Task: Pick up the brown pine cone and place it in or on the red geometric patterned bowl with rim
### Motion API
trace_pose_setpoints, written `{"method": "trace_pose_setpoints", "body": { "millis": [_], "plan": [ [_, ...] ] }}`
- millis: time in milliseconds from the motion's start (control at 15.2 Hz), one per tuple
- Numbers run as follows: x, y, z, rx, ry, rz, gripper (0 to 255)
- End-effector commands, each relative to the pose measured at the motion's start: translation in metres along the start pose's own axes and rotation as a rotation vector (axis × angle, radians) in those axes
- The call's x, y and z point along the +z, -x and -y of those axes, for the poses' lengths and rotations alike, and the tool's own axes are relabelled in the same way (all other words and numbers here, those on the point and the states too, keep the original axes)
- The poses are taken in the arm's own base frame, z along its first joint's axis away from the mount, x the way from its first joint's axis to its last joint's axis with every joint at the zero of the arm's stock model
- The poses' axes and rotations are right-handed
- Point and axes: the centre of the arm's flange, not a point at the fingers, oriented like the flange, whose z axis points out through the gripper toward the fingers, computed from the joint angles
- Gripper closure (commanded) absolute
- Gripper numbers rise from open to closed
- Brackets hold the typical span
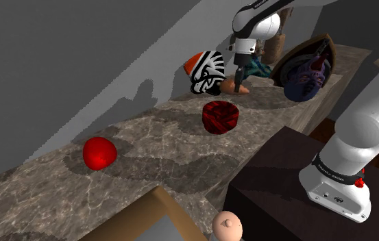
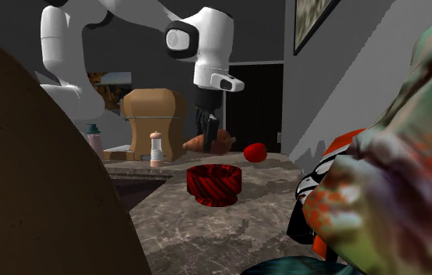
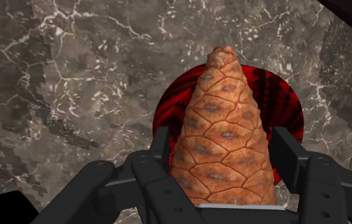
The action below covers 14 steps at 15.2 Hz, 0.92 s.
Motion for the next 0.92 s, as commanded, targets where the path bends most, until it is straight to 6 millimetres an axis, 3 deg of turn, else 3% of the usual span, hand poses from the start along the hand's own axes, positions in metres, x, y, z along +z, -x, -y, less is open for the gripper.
{"method": "trace_pose_setpoints", "body": {
  "millis": [0, 198, 858],
  "plan": [
    [0.010, -0.014, 0.025, 0.002, 0.000, 0.000, 255],
    [0.021, -0.037, 0.063, 0.002, 0.000, 0.000, 255],
    [0.072, -0.038, 0.048, 0.002, 0.000, 0.000, 255]
  ]
}}
